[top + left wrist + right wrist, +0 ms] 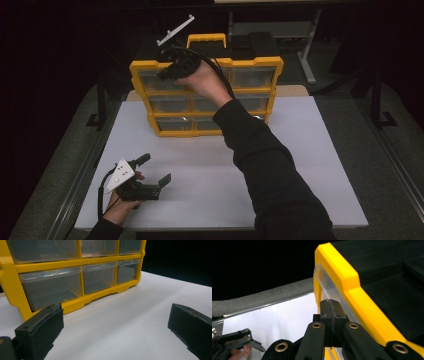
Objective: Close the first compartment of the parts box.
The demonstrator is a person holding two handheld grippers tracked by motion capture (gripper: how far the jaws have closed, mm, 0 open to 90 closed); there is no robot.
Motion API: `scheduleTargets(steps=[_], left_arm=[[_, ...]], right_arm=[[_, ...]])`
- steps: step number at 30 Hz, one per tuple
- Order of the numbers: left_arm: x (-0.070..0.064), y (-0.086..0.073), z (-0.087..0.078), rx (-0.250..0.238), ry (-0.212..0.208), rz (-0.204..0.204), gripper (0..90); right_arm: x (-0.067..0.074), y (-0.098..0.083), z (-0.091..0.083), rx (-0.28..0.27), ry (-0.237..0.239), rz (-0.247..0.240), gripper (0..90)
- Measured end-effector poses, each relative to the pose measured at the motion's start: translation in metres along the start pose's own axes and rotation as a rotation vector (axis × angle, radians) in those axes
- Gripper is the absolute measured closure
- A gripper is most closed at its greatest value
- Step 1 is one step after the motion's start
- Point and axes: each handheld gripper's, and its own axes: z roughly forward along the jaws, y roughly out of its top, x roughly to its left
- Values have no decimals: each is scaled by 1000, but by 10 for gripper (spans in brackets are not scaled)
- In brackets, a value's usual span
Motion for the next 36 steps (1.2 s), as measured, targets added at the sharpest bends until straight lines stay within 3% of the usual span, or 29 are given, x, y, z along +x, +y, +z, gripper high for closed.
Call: scheduleTargets(steps=[3, 5, 10, 21, 24, 33, 36], left_arm=[[3, 1, -2, 8, 4, 27, 0], [2, 1, -1, -9, 7, 1, 0], [2, 2, -1, -3, 7, 2, 0], [3, 3, 1, -4, -3, 23, 0], [2, 2, 1, -1, -10, 9, 0], [5, 4, 0, 7, -3, 27, 0], [5, 3, 0, 10, -6, 15, 0]], right_arm=[[2, -5, -5, -24, 12, 5, 892], [4, -9, -9, -31, 16, 7, 889], [9, -27, -17, -32, 16, 8, 813], [18, -72, -37, -37, -2, 13, 597], [18, -86, -42, -50, -17, 7, 530], [21, -124, -58, -95, -40, 27, 332], [22, -138, -62, -110, -43, 43, 276]])
